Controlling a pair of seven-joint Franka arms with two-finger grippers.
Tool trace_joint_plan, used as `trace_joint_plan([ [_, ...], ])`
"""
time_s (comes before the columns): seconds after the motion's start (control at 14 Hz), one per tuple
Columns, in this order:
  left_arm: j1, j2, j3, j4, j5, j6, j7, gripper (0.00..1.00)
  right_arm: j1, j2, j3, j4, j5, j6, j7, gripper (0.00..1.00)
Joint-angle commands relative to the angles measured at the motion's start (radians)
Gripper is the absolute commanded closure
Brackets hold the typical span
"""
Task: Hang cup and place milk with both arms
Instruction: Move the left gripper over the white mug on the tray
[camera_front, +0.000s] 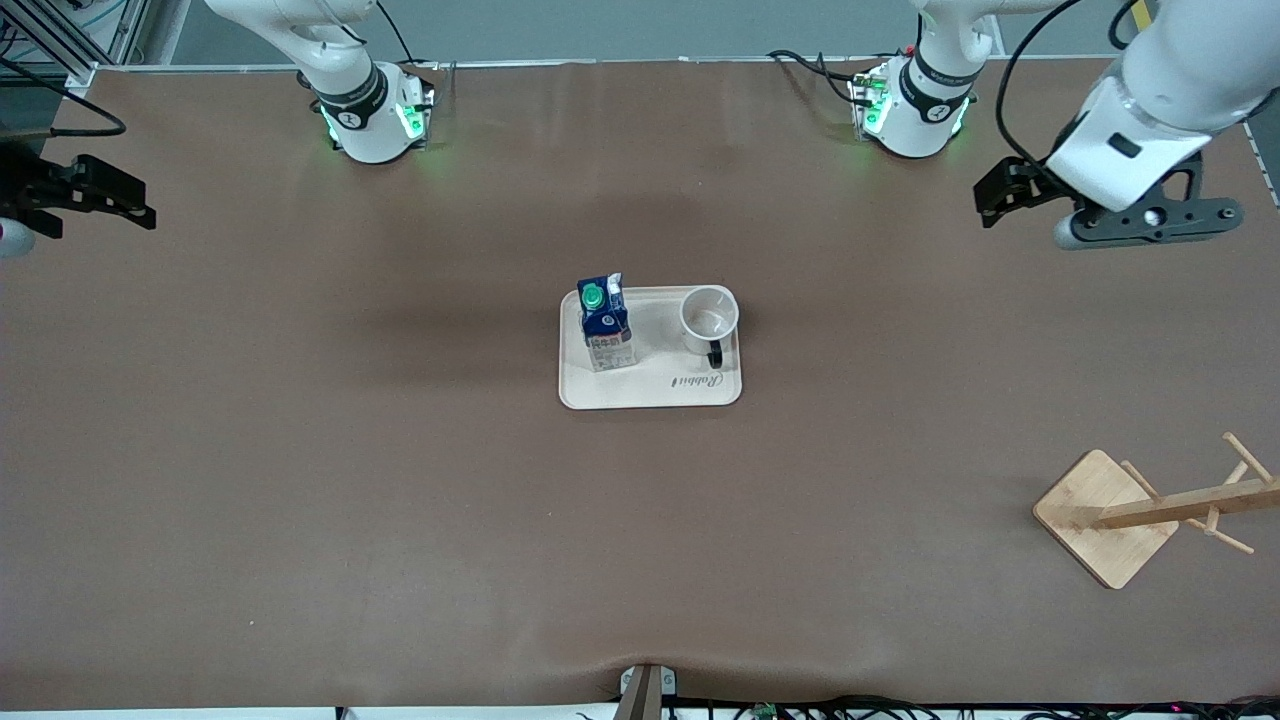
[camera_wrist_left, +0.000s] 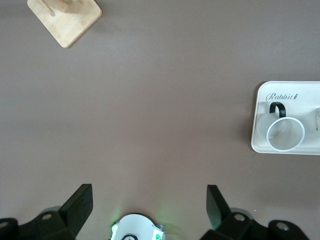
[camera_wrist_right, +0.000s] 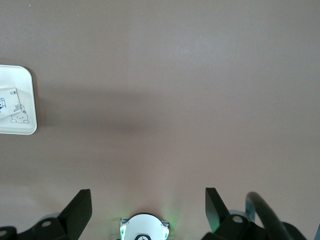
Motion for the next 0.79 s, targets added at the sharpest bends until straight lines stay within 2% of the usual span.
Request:
trace_joint_plan([
  [0.0,0.006,-0.006,-0.041,-0.013,-0.031,-0.004,-0.073,0.0,-0.008,0.002,0.006,0.008,-0.014,-0.014,-0.005,0.0],
  [0.07,0.007,-0.009,-0.067,-0.017,-0.025,-0.004,-0.08,0.0,-0.008,0.002,0.006,0.008,-0.014,-0.013,-0.005,0.0],
  [0.43,0.006,-0.01,-0.107,-0.011,-0.029,-0.006,-0.113,0.0,-0.008,0.002,0.006,0.008,-0.014,-0.012,-0.005,0.0],
  [0.71,0.003,0.011,-0.162,-0.014,-0.035,0.005,-0.234,0.0,-0.01,0.002,0.006,0.008,-0.014,-0.014,-0.005,0.0],
])
